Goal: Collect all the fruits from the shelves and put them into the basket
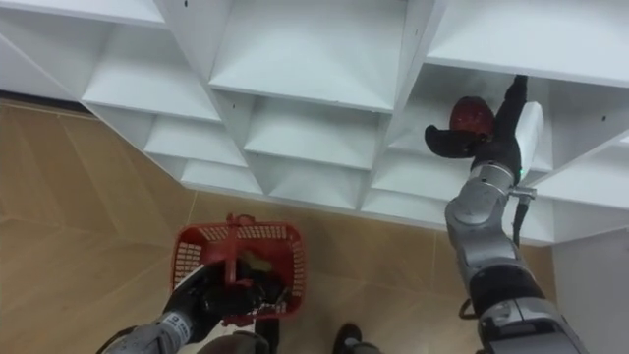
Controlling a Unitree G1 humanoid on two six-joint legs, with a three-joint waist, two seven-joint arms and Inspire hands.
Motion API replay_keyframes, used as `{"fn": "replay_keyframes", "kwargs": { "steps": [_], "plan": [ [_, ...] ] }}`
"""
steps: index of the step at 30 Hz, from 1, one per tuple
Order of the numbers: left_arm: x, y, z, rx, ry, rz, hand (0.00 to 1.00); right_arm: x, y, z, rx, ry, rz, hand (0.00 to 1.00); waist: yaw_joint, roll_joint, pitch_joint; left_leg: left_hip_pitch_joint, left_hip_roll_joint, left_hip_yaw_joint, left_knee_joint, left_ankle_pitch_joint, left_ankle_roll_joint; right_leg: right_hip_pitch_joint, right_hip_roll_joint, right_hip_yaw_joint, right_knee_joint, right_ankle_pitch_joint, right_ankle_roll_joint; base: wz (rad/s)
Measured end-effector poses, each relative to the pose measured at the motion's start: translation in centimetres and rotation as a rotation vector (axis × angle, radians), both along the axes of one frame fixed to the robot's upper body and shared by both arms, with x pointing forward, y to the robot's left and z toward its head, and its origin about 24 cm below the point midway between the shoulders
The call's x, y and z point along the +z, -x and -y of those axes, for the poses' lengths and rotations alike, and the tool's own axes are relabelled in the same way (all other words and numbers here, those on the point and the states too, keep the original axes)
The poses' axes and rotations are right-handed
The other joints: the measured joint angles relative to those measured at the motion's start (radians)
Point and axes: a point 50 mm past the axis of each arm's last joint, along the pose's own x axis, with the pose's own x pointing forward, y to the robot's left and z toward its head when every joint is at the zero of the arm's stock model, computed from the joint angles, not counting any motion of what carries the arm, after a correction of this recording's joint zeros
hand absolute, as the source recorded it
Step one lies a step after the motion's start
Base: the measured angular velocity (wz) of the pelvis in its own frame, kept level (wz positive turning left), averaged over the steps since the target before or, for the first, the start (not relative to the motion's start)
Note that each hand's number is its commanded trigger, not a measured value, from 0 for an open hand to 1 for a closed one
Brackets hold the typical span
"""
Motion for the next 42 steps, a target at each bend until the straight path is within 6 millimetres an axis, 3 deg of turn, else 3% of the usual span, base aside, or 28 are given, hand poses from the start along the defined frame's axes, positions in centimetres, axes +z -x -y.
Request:
{"fn": "replay_keyframes", "kwargs": {
  "steps": [11, 21, 42],
  "plan": [
    [-0.1, 0.0, -0.2, 0.000, -0.007, -0.006, 1.00, -0.3, 0.0, 0.0, 0.052, 0.093, -0.072, 0.00, 0.002, -0.008, 0.0004, -0.011, -0.001, -0.001, 0.002, 0.000, 0.001, -0.010, -0.005, -0.006, 0.006, -0.002, 0.000, 0.00],
    [-0.3, 0.3, -0.3, -0.006, -0.008, -0.039, 1.00, -0.2, 0.0, 1.3, 0.050, 0.118, -0.124, 0.00, 0.029, -0.008, -0.0004, -0.012, -0.002, -0.002, -0.003, 0.001, 0.001, -0.007, -0.005, -0.009, -0.003, -0.002, 0.000, 0.00],
    [-0.3, 0.2, -0.4, -0.009, -0.010, -0.045, 1.00, -0.3, -0.2, 1.7, 0.060, 0.158, -0.171, 0.00, 0.031, -0.008, -0.0004, -0.014, -0.001, -0.003, -0.002, 0.002, 0.002, -0.007, -0.004, -0.011, -0.004, -0.002, 0.000, 0.00]
  ]
}}
